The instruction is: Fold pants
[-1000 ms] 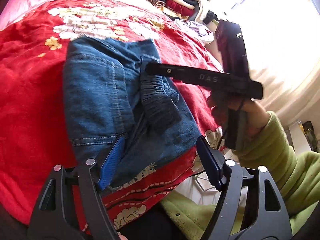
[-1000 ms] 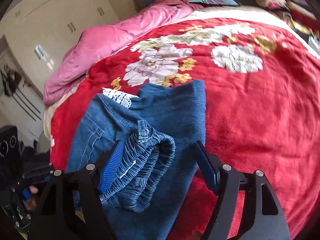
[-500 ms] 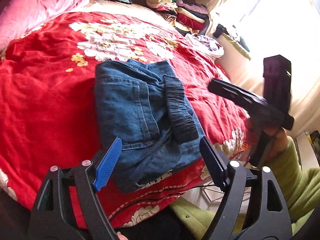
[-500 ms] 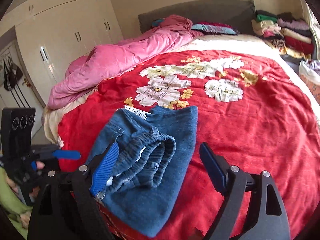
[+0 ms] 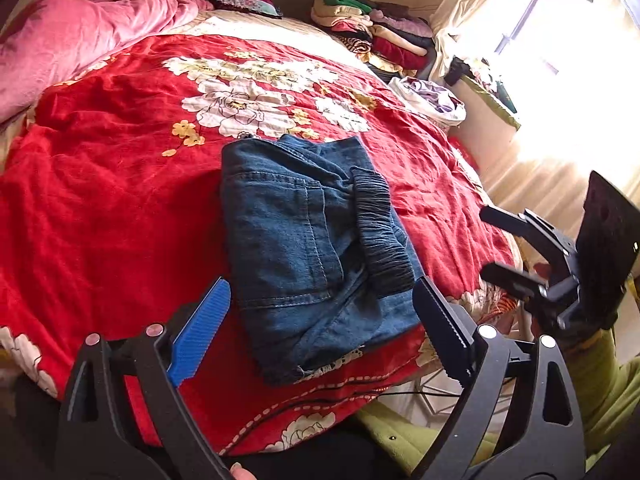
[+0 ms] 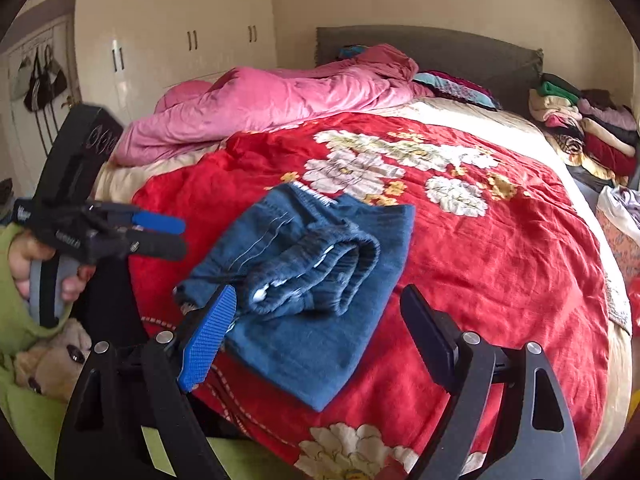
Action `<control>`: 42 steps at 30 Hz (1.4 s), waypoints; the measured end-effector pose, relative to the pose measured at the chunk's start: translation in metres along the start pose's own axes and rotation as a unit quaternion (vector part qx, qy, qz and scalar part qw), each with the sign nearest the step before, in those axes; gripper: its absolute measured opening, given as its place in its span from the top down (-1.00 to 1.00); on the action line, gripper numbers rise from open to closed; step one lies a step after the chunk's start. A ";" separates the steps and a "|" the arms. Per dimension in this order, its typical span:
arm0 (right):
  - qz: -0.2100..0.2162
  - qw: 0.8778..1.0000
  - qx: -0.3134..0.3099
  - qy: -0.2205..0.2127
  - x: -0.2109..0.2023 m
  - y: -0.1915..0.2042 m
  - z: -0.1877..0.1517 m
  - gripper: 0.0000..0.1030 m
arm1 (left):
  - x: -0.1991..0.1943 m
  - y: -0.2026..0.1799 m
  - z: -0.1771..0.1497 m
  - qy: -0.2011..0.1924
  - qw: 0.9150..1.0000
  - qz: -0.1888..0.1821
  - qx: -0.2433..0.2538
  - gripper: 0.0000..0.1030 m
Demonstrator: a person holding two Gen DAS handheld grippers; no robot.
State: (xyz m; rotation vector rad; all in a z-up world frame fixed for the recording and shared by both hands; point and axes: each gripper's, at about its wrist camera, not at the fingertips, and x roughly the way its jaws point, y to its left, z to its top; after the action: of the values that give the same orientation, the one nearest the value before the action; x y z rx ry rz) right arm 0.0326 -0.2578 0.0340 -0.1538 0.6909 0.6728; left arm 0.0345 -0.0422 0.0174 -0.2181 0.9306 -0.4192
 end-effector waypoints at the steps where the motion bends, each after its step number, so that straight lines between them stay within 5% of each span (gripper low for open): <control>1: 0.005 1.000 -0.006 0.003 0.001 0.004 -0.002 -0.62 | 0.001 0.001 0.000 0.000 1.000 0.001 -0.001 -0.66; 11: 0.064 0.996 -0.055 0.012 0.023 0.048 -0.009 -0.50 | 0.005 0.023 0.019 -0.006 1.000 0.023 -0.016 -0.65; 19: 0.095 0.989 -0.111 0.026 0.040 0.077 -0.007 -0.11 | 0.020 0.025 0.047 0.001 1.000 -0.005 -0.014 0.21; 30: 0.022 0.958 -0.278 0.071 0.093 0.117 -0.006 0.12 | 0.078 0.039 0.063 0.046 0.999 0.016 -0.010 0.24; 35: 0.064 0.955 -0.271 0.102 0.098 0.118 -0.005 0.76 | 0.079 0.046 0.059 0.046 0.999 0.013 -0.015 0.24; 42: 0.062 0.957 -0.255 0.124 0.095 0.104 -0.032 0.81 | 0.082 0.048 0.058 0.041 0.999 0.004 -0.022 0.24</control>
State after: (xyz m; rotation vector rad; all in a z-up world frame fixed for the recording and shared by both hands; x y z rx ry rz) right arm 0.0052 -0.1375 -0.0418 -0.6846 0.7591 0.9546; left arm 0.1371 -0.0349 -0.0258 -0.2392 1.0210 -0.4026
